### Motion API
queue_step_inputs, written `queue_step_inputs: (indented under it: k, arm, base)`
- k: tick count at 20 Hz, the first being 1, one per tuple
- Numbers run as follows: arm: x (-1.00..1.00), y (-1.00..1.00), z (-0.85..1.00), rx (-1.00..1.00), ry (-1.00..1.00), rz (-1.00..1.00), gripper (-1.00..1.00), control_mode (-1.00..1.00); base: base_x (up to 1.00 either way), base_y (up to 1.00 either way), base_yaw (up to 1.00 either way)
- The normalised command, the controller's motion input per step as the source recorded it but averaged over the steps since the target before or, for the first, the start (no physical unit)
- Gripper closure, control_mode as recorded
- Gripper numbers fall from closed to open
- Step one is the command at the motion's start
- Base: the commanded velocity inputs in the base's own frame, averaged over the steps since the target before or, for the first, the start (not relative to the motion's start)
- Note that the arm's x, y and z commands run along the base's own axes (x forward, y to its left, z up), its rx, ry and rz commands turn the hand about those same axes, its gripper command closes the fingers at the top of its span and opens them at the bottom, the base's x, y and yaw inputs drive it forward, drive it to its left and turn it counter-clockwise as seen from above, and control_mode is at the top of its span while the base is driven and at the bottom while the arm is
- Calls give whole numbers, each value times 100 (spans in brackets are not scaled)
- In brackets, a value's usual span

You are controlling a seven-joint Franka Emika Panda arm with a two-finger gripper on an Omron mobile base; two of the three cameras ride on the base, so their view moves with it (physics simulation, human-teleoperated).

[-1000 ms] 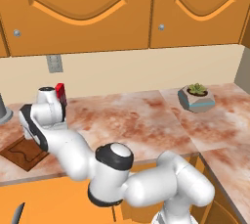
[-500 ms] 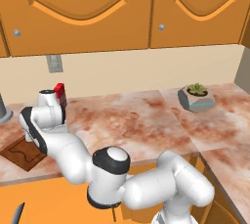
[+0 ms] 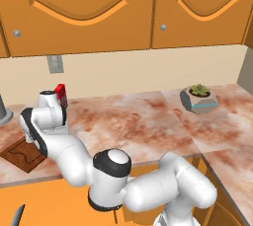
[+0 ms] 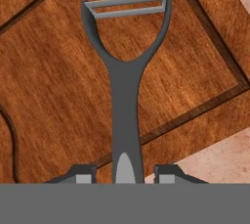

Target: Open the drawer on the left and place the cutting tools on the cutting board.

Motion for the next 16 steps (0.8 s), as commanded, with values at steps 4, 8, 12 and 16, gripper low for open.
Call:
queue_step_inputs:
  k: [4, 8, 12, 16]
  arm:
    - [0, 0, 0, 0, 0, 0, -100, -100]
    - [-11, 0, 27, 0, -3, 0, -100, -100]
    - [-45, -5, 40, 0, -5, 0, -100, -100]
    - [-95, -21, 19, 0, -9, 0, -100, -100]
  base:
    - [0, 0, 0]
    - [0, 0, 0]
    - [0, 0, 0]
    - [0, 0, 0]
